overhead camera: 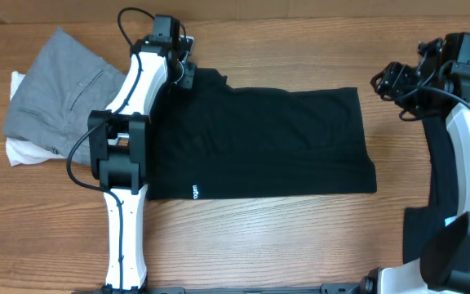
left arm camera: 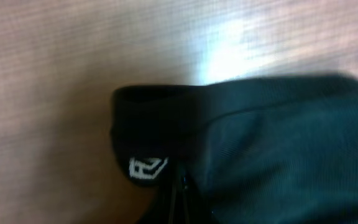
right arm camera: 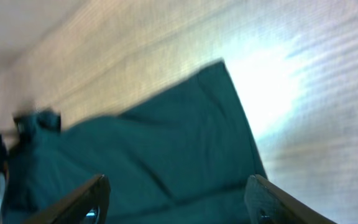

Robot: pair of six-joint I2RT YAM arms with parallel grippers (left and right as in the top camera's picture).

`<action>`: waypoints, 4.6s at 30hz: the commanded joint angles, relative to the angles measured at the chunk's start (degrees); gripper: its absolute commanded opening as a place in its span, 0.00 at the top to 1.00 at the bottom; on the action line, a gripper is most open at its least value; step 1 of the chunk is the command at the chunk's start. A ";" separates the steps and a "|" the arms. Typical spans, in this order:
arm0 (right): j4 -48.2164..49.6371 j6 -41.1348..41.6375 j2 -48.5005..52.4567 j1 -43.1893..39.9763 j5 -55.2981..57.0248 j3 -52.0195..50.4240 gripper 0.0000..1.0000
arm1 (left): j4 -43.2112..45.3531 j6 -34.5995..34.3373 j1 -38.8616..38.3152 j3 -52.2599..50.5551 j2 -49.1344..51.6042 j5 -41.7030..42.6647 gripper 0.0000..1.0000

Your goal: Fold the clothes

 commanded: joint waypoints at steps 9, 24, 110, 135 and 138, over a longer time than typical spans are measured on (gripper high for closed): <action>22.23 1.03 19.26 0.37 2.86 0.90 0.31 | -8.13 -0.02 -1.29 5.35 -9.94 7.45 0.96; 21.66 -0.72 28.11 7.37 7.43 0.90 0.30 | -16.83 -0.68 -4.46 5.35 -10.47 8.92 0.96; -26.56 1.05 14.67 6.21 21.05 1.46 0.64 | -34.86 -3.63 -1.44 -34.62 -27.19 4.39 0.76; -23.17 0.79 14.40 5.60 13.92 -3.43 0.96 | -41.81 -1.44 0.70 -11.02 -30.60 10.23 0.64; -26.25 0.83 13.46 5.31 16.39 -3.43 0.96 | -43.41 -1.44 1.20 -8.44 -31.10 10.25 0.64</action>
